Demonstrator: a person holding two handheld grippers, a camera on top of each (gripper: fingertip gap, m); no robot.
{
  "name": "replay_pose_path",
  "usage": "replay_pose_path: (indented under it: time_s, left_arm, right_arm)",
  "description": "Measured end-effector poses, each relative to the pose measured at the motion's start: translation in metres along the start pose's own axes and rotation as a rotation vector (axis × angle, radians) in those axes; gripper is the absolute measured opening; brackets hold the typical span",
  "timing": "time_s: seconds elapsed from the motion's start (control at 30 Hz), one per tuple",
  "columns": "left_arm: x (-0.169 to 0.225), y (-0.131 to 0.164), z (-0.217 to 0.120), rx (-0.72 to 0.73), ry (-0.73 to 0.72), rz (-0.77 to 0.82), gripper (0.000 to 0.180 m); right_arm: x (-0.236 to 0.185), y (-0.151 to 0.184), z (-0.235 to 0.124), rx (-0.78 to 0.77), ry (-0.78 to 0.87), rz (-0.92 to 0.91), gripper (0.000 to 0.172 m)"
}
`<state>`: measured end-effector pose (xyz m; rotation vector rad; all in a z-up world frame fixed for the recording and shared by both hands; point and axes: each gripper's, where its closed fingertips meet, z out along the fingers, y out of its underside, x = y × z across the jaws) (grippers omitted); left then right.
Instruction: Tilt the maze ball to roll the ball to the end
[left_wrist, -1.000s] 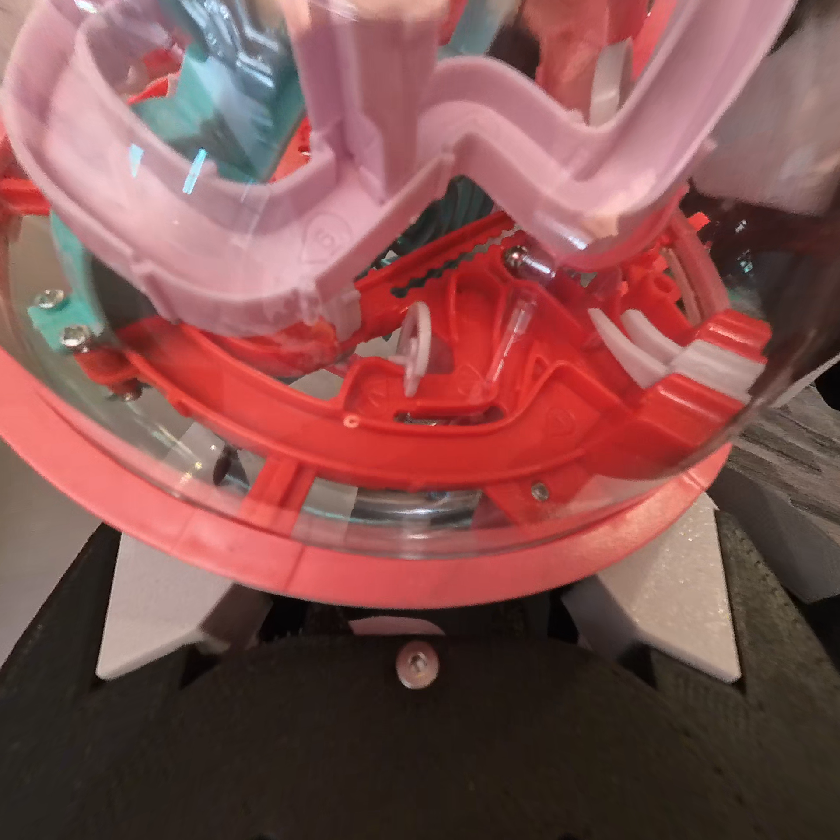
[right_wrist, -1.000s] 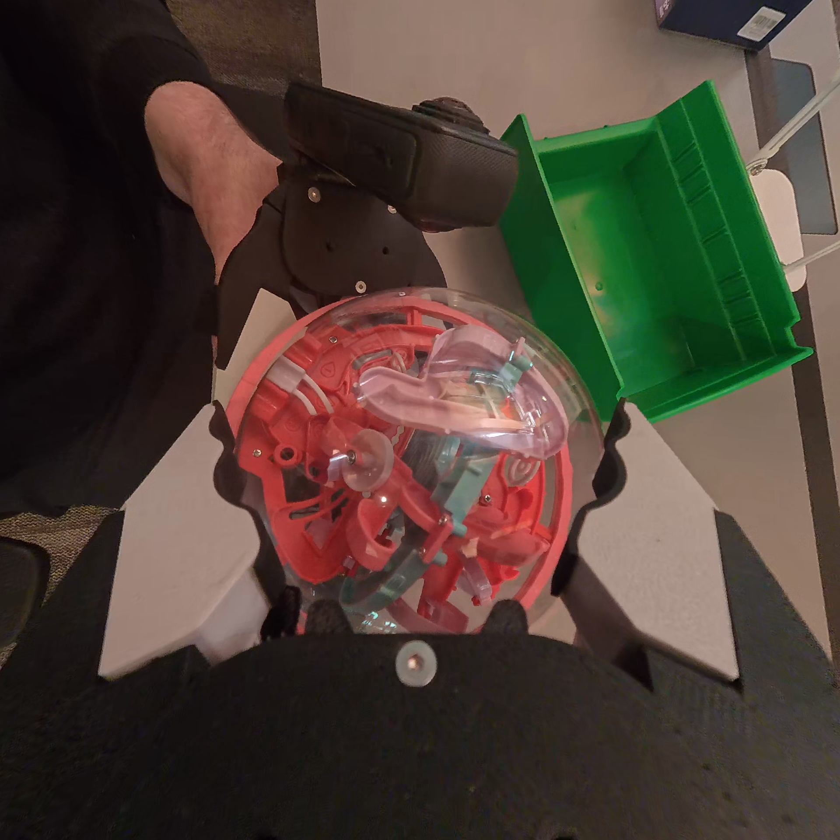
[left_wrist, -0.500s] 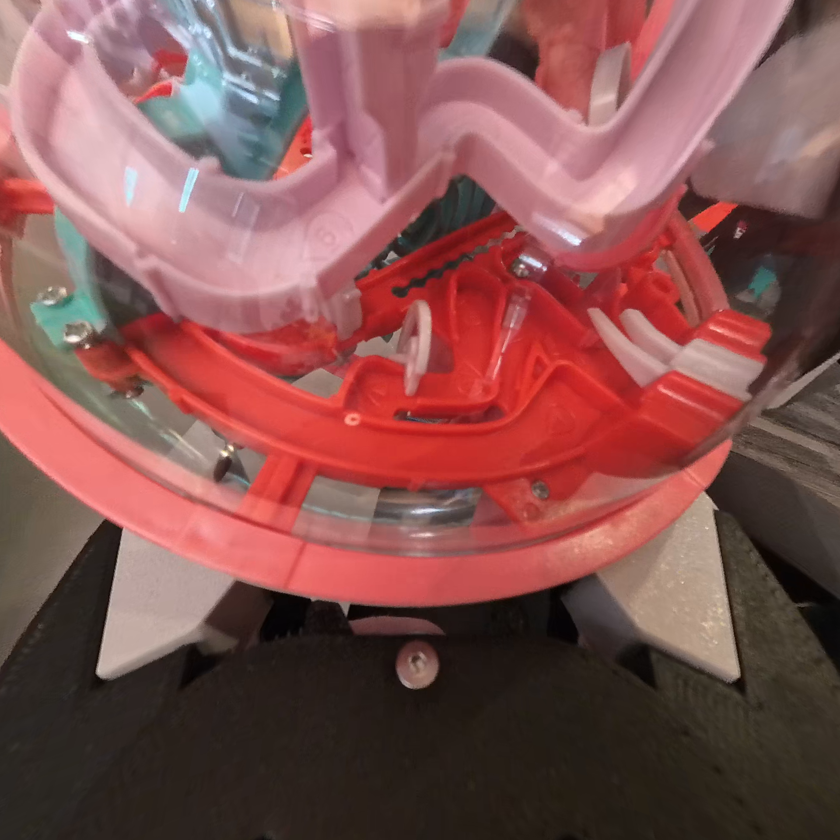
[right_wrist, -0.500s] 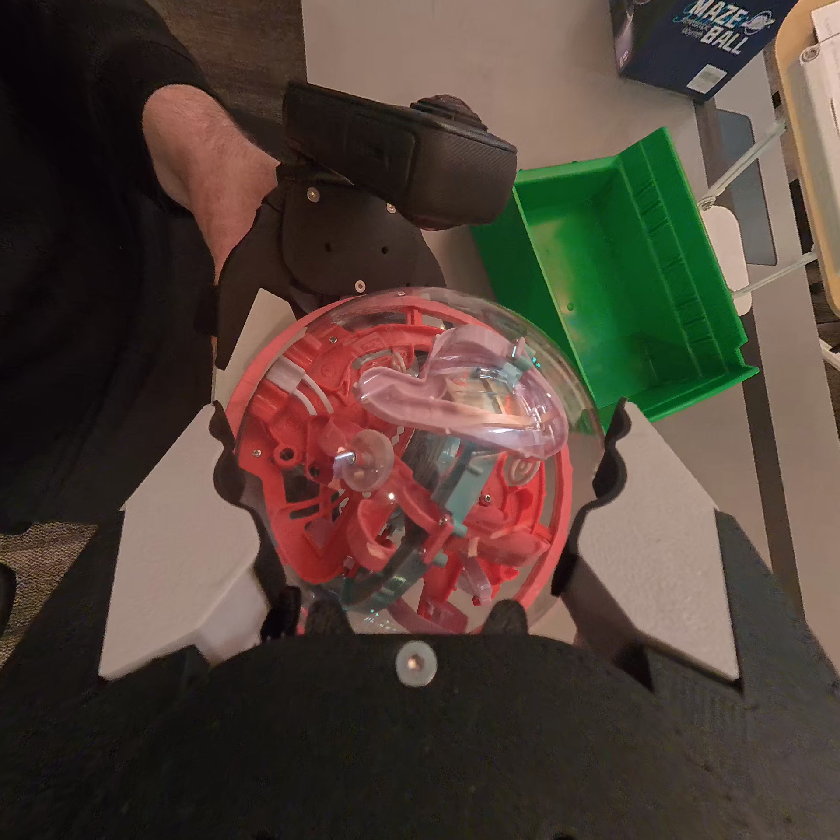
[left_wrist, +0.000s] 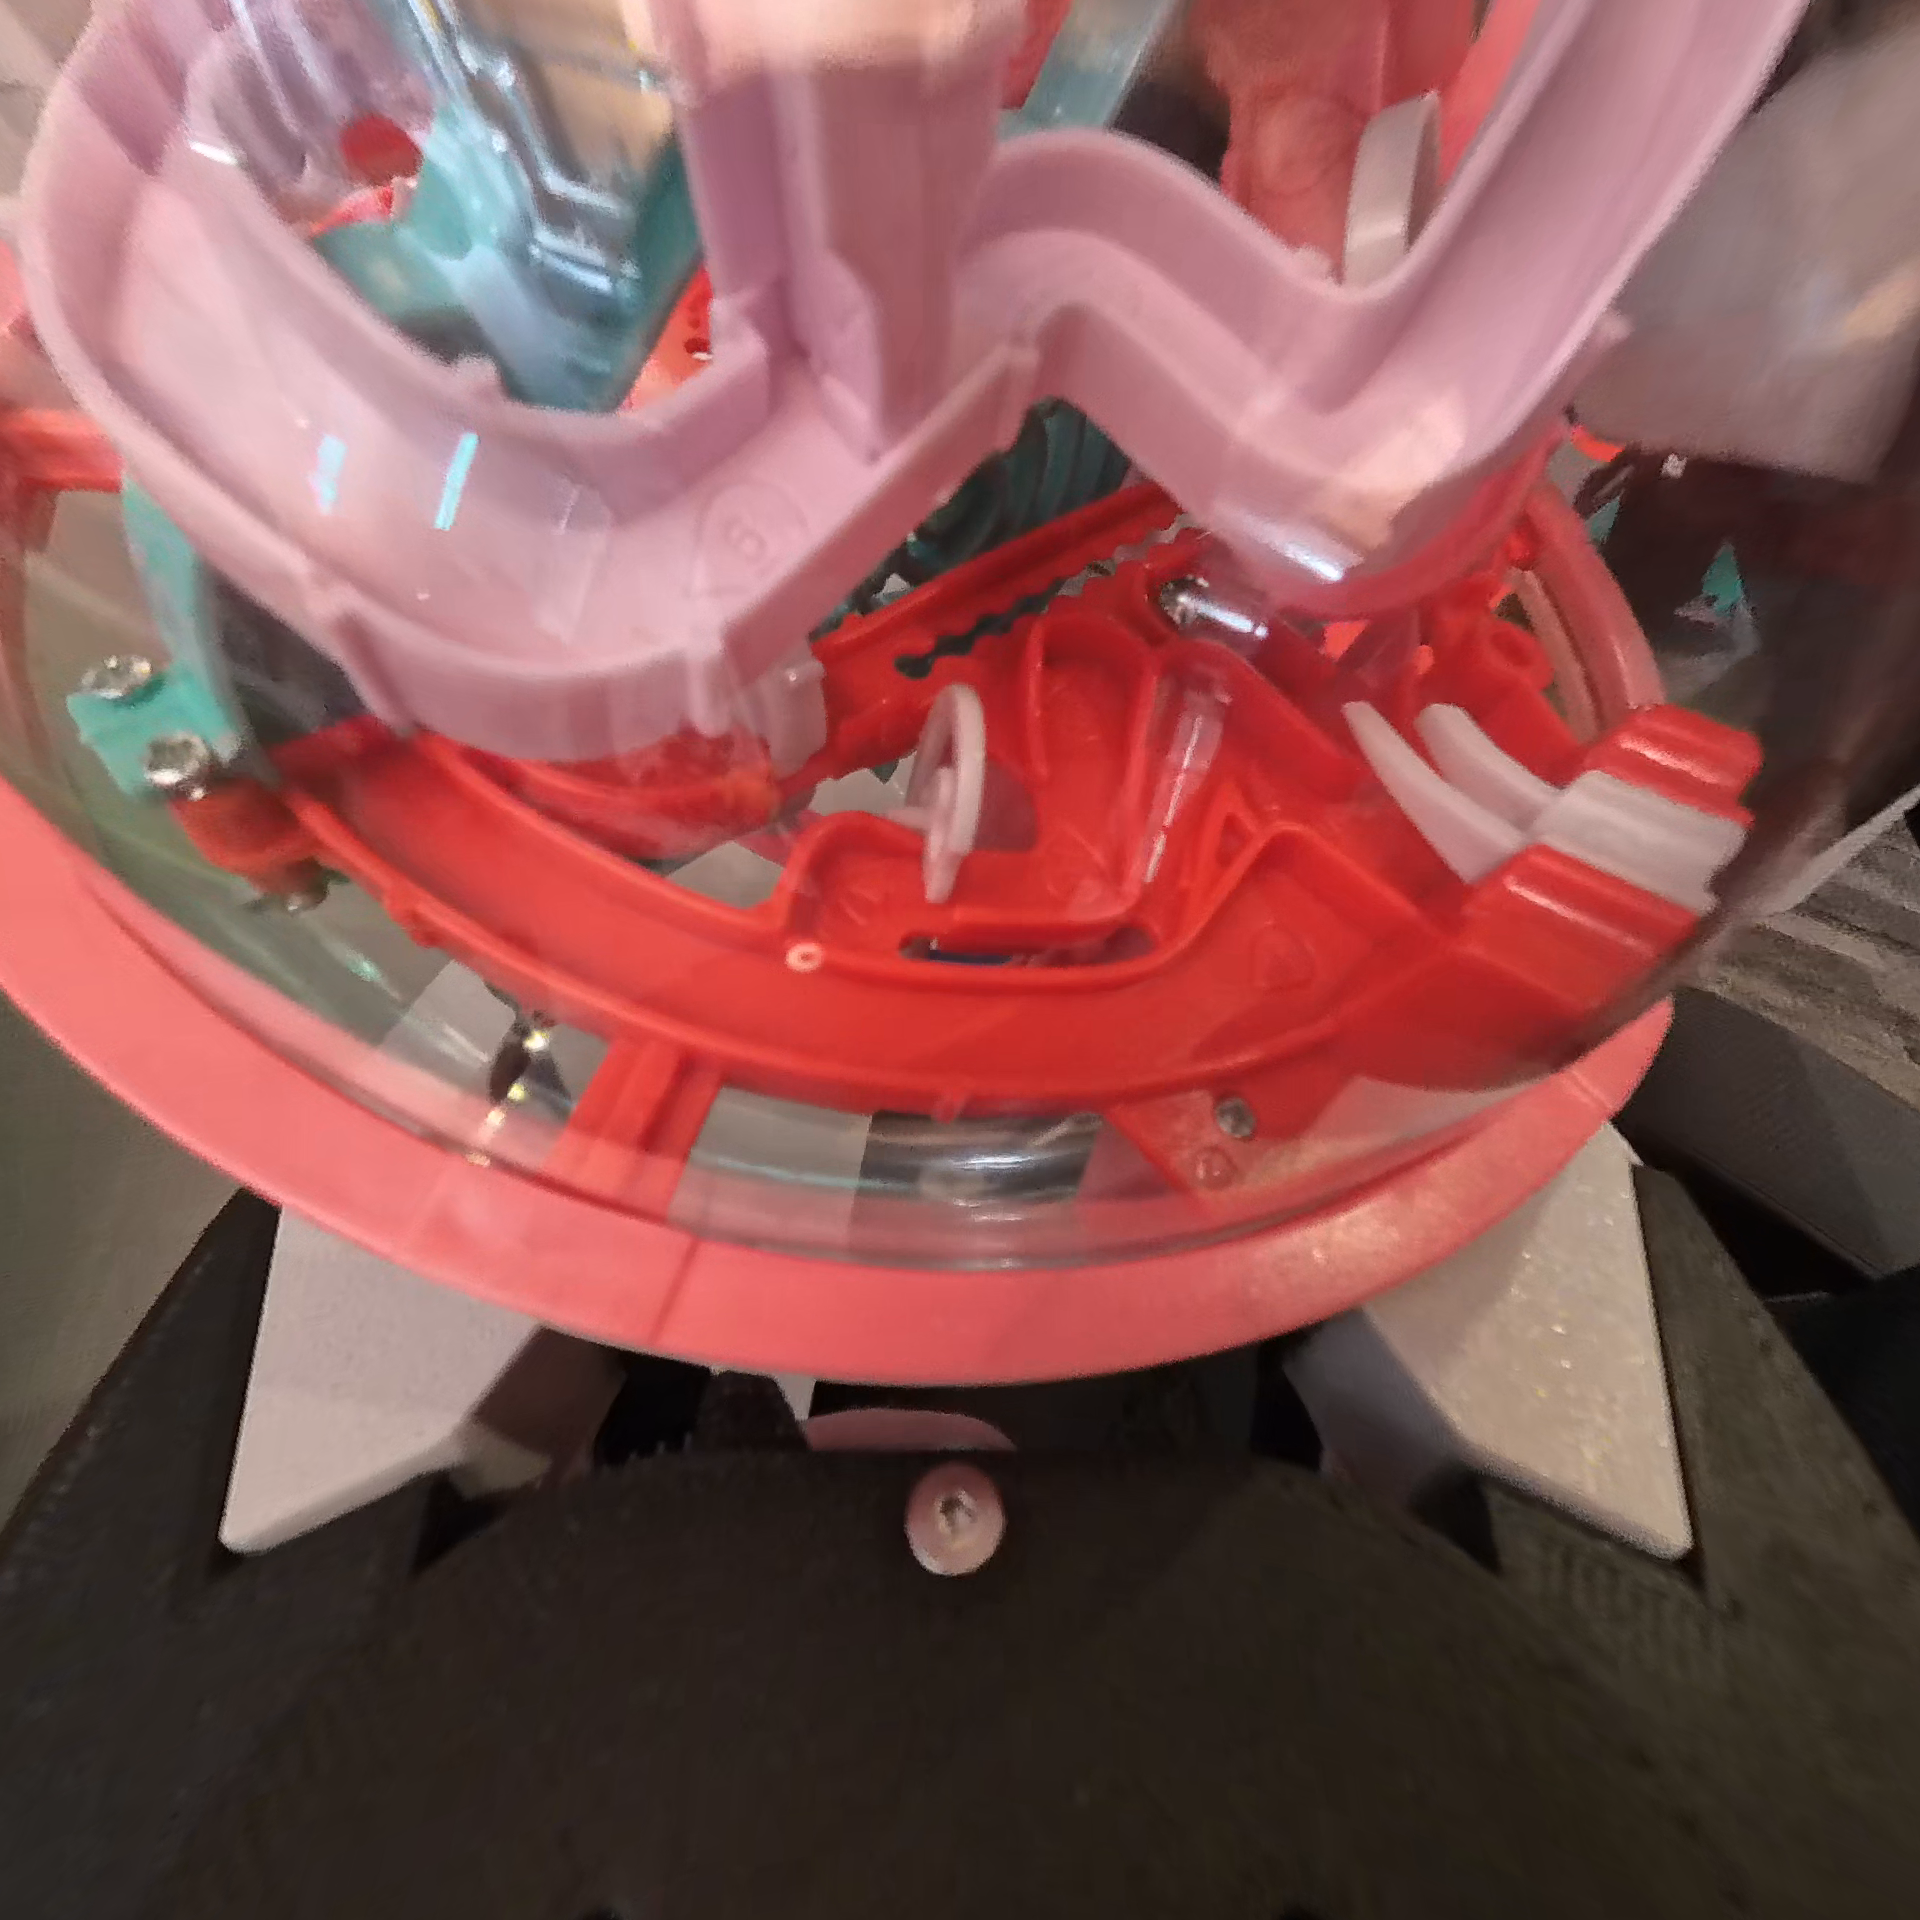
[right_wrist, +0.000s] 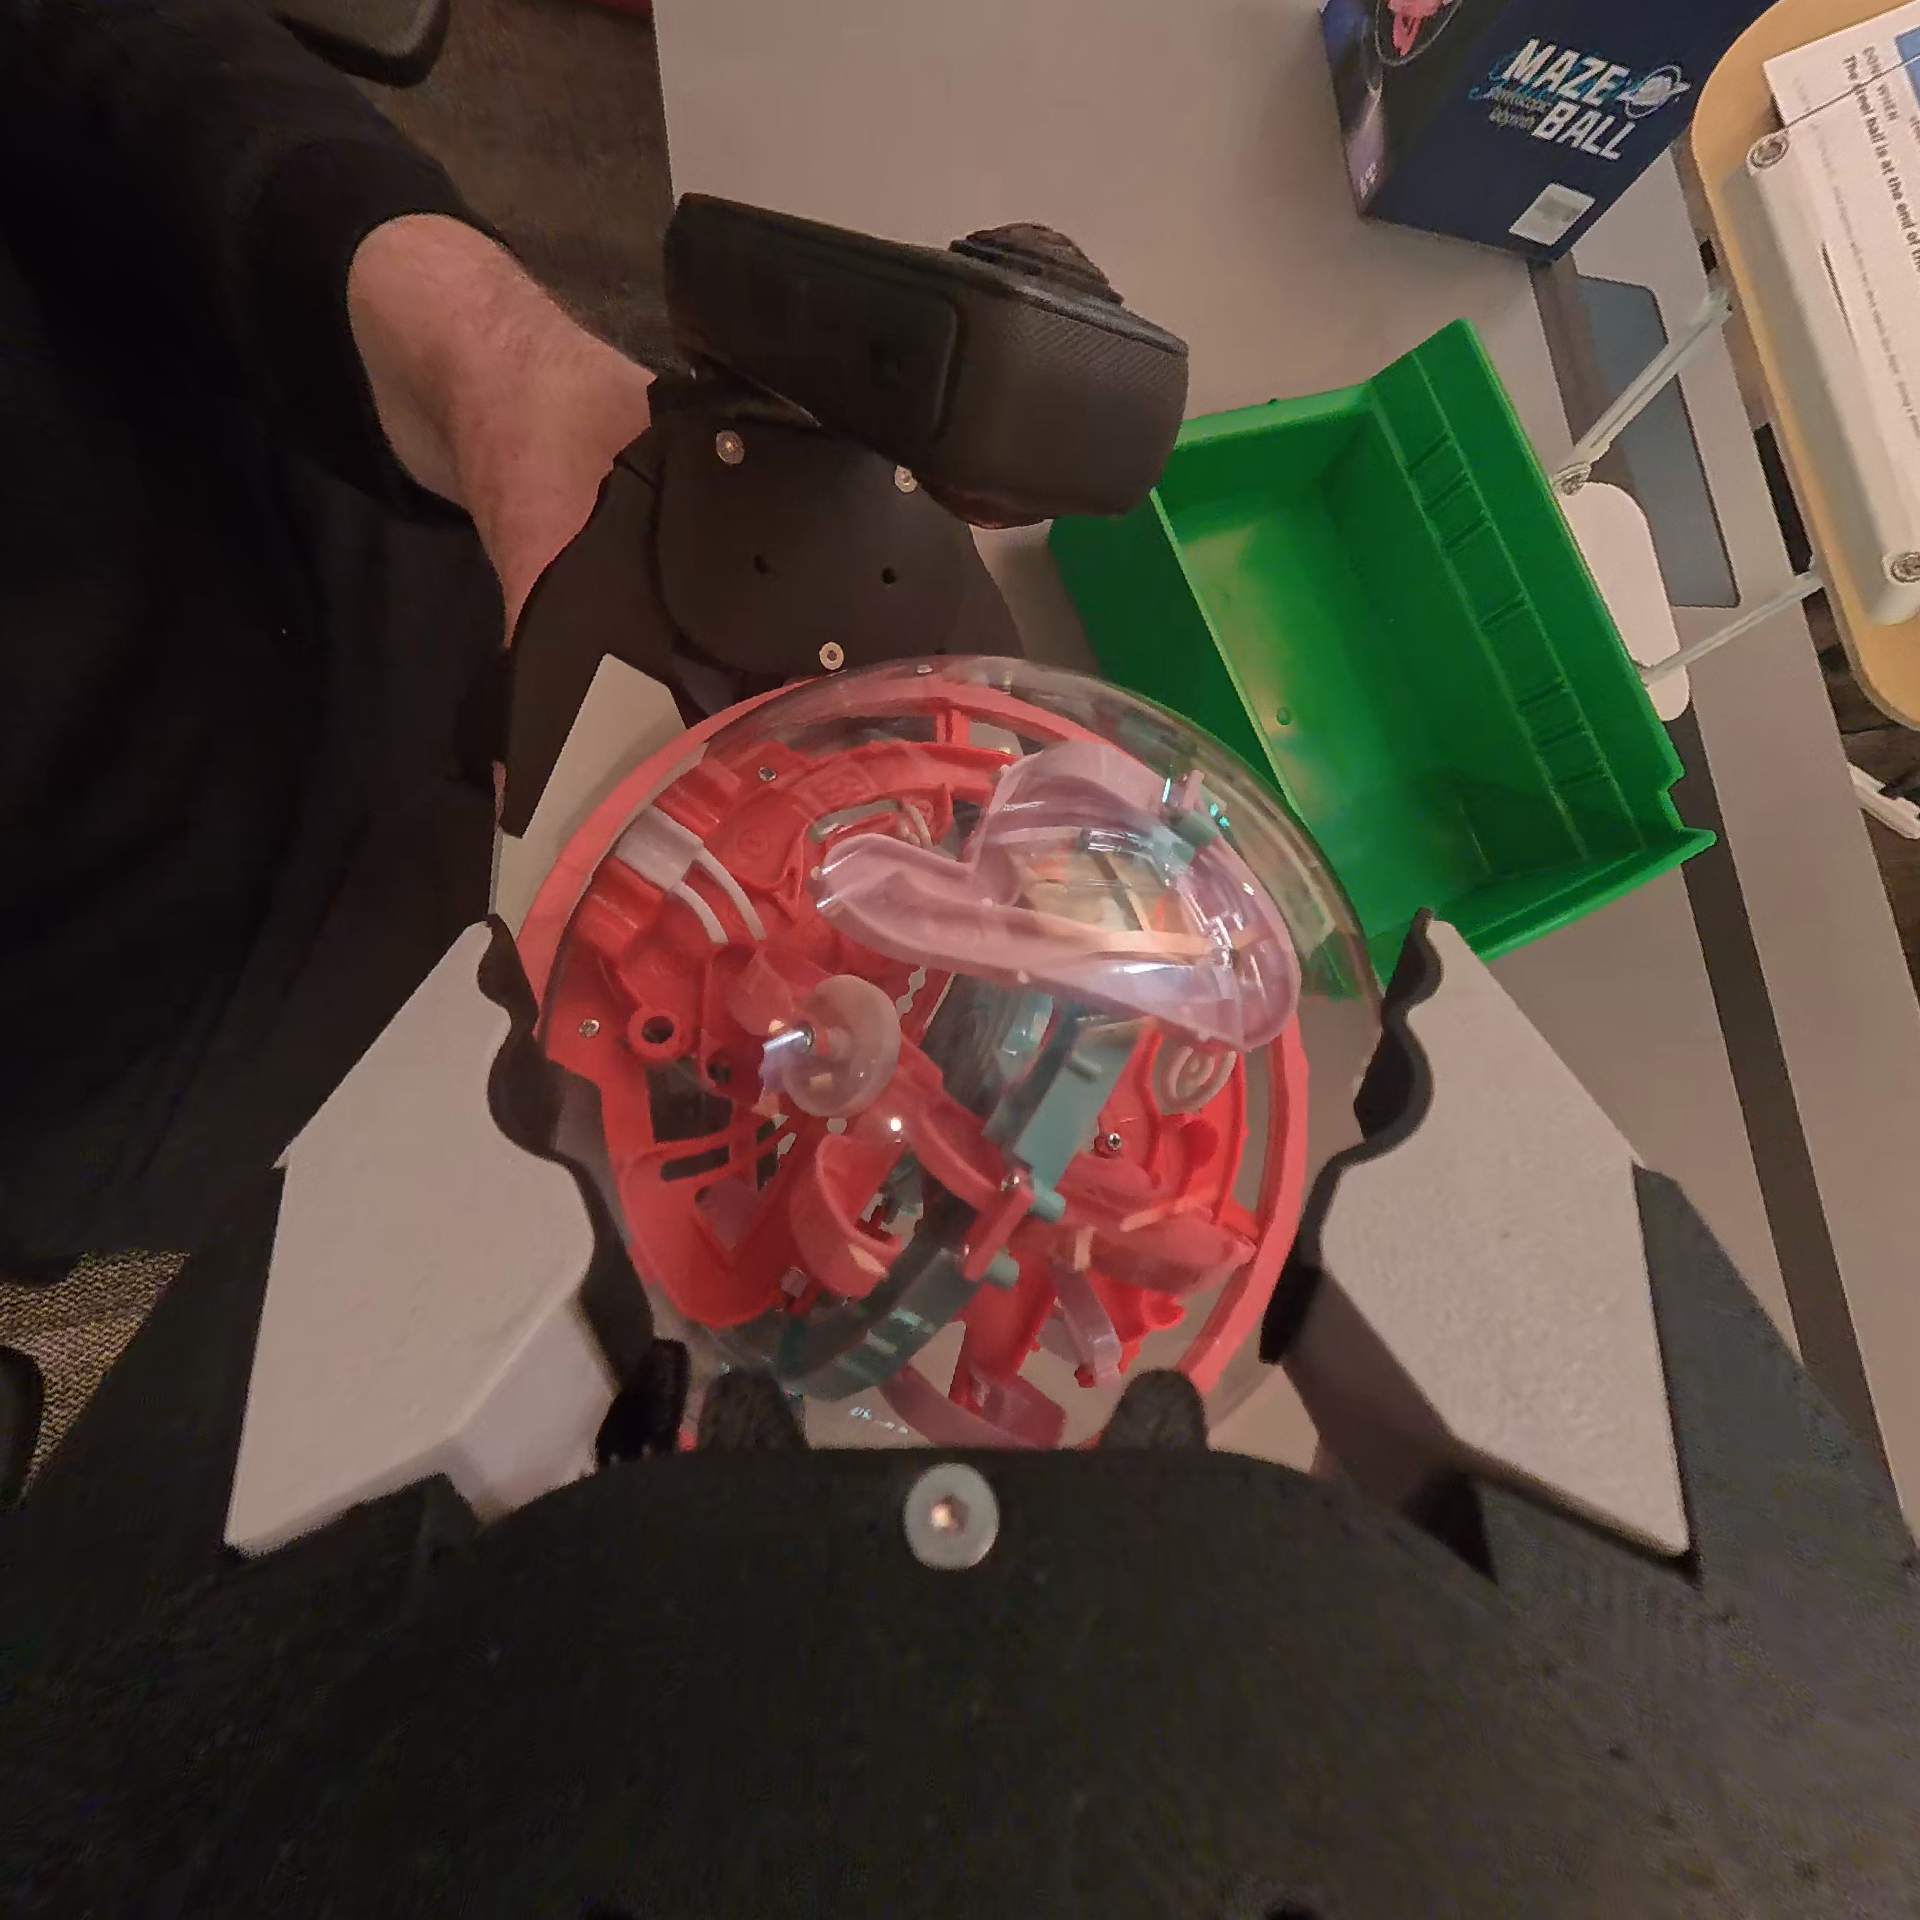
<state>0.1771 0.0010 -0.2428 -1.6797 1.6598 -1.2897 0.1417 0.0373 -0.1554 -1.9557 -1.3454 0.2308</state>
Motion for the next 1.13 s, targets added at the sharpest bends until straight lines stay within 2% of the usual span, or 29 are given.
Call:
replay_pose_path:
  time_s: [0.33,0.57,1.13]
  left_arm:
    - [0.005,0.001,-0.006,-0.064,0.092,0.031,0.151]
    - [0.008,-0.004,-0.015,-0.042,0.182,0.049,0.150]
    - [0.009,-0.011,-0.017,-0.033,0.223,0.086,0.149]
  right_arm:
    - [-0.001,-0.001,-0.007,0.058,-0.004,0.019,0.154]
    - [-0.001,-0.007,-0.012,0.115,0.002,0.043,0.153]
    - [0.002,-0.012,-0.019,0.149,0.066,0.045,0.151]
